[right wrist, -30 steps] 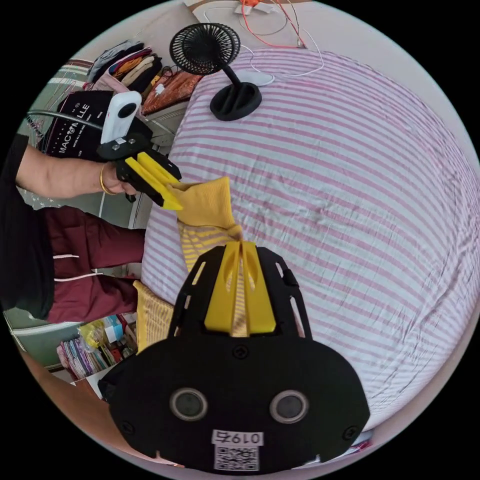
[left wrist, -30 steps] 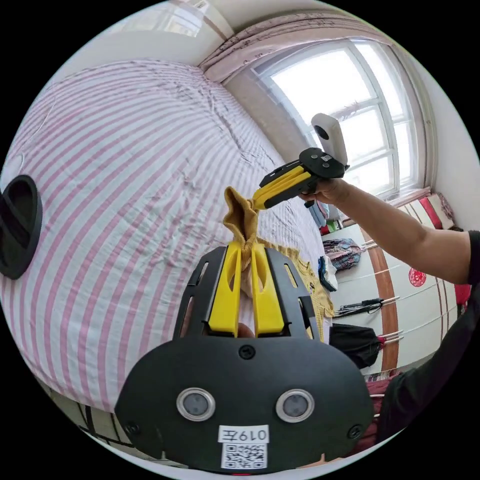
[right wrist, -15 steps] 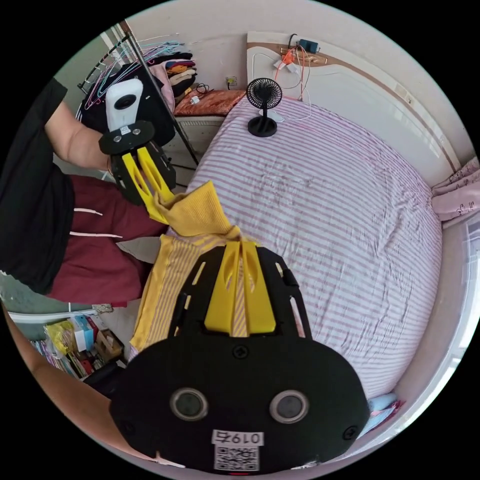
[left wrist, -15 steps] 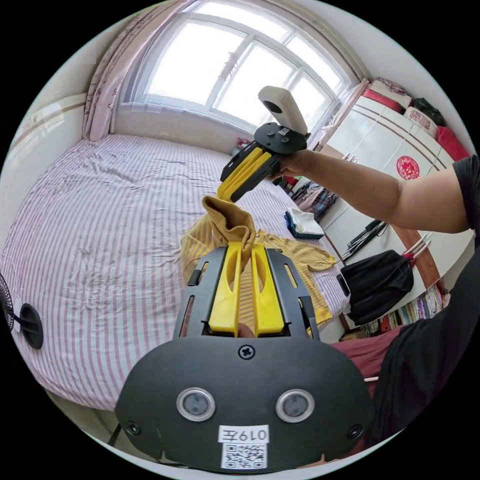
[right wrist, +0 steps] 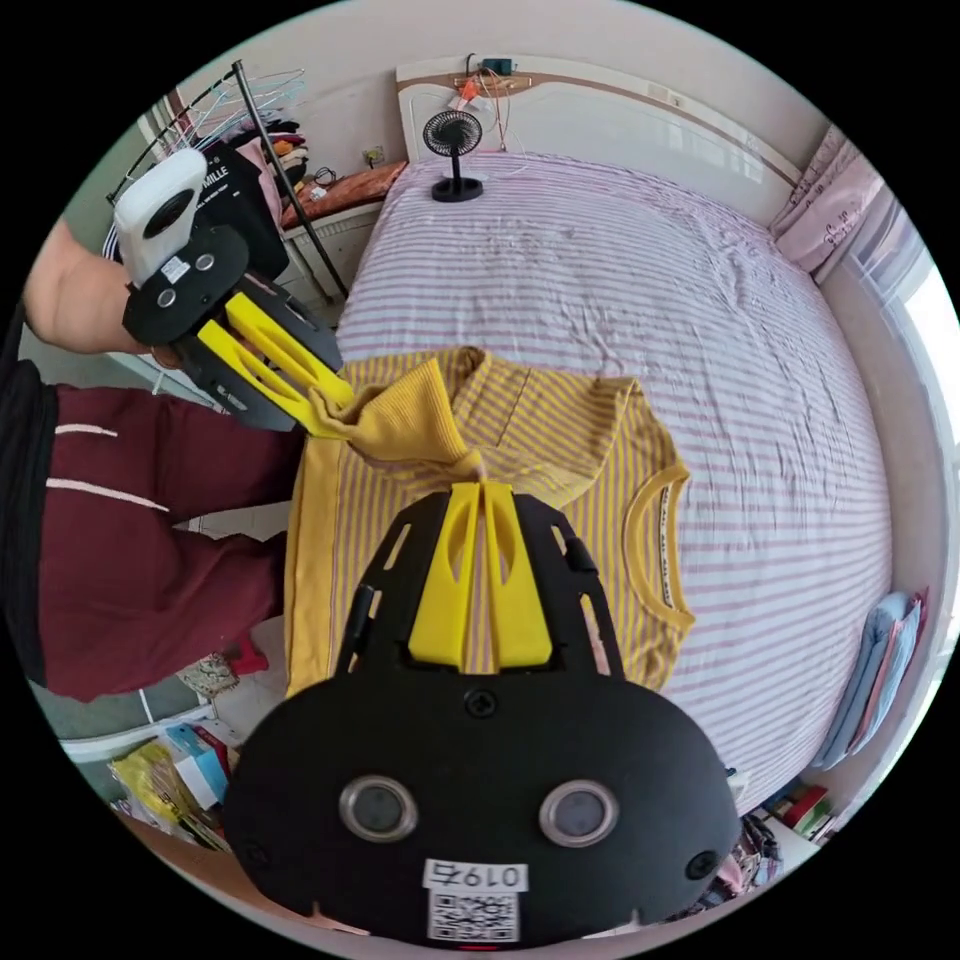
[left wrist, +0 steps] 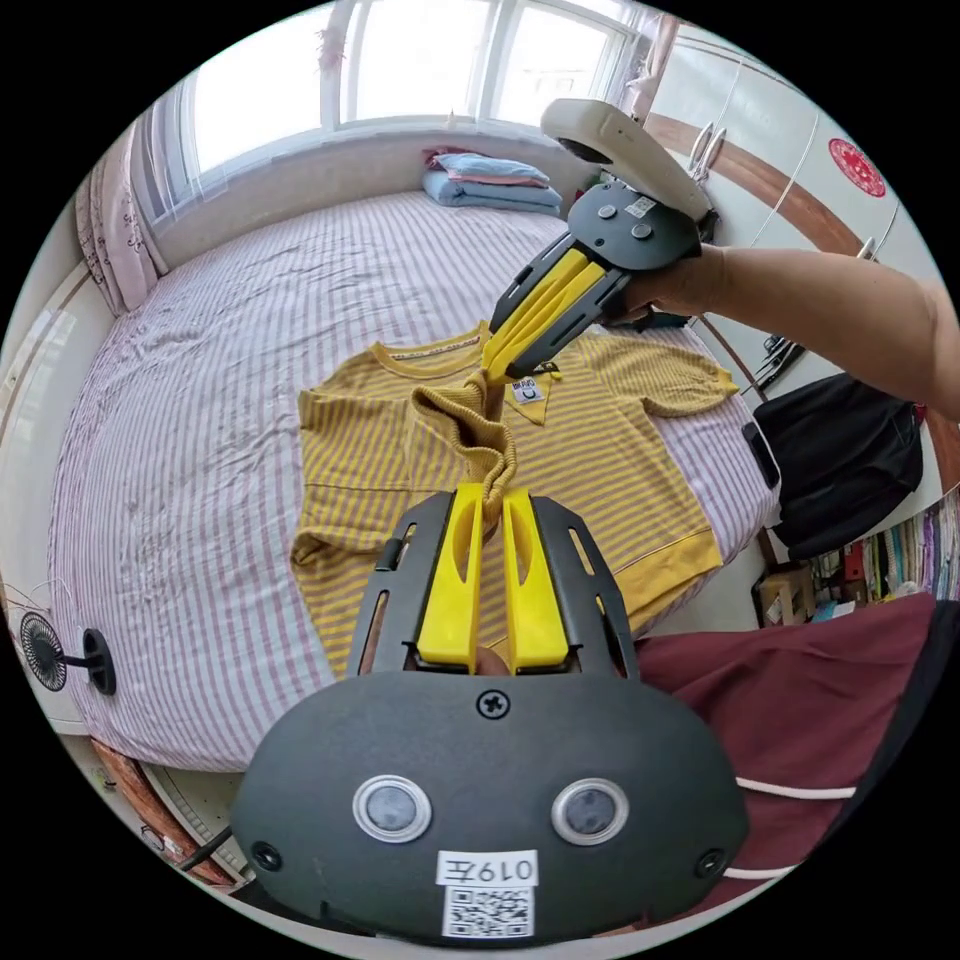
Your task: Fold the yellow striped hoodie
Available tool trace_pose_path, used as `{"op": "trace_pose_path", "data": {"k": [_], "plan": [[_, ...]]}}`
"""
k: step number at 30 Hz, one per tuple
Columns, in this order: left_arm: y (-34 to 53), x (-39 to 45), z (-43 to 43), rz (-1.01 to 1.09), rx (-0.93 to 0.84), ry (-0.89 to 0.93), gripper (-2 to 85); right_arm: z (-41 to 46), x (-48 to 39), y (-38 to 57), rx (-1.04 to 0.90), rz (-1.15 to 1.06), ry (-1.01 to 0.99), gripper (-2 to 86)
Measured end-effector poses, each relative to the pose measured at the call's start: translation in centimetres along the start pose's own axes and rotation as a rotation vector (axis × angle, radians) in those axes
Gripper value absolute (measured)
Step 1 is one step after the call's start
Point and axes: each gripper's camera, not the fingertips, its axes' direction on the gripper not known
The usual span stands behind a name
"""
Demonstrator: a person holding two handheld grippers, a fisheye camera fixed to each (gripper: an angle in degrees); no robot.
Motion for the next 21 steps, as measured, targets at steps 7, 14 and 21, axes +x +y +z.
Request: {"op": "trace_pose_path", "data": {"k": [7,14,21], "plan": [[-3.1,6.5,6.4,0.008,-0.097,-0.018,1.8,15.0,-1.5,6.0,-0.025,0.085,0.058,-1.0],[-8.1,13.9,9.0,0.137,-0.157,-0.012,2.1,24.5,-2.3,9.3,-0.104,0.062,0.071,-0.9],[-12.4,20.4,14.0,0.258,-0.310,0.076,4.8,34.2,-3.9,14.9,-0.304,0.094,0.121,-0.9]]}}
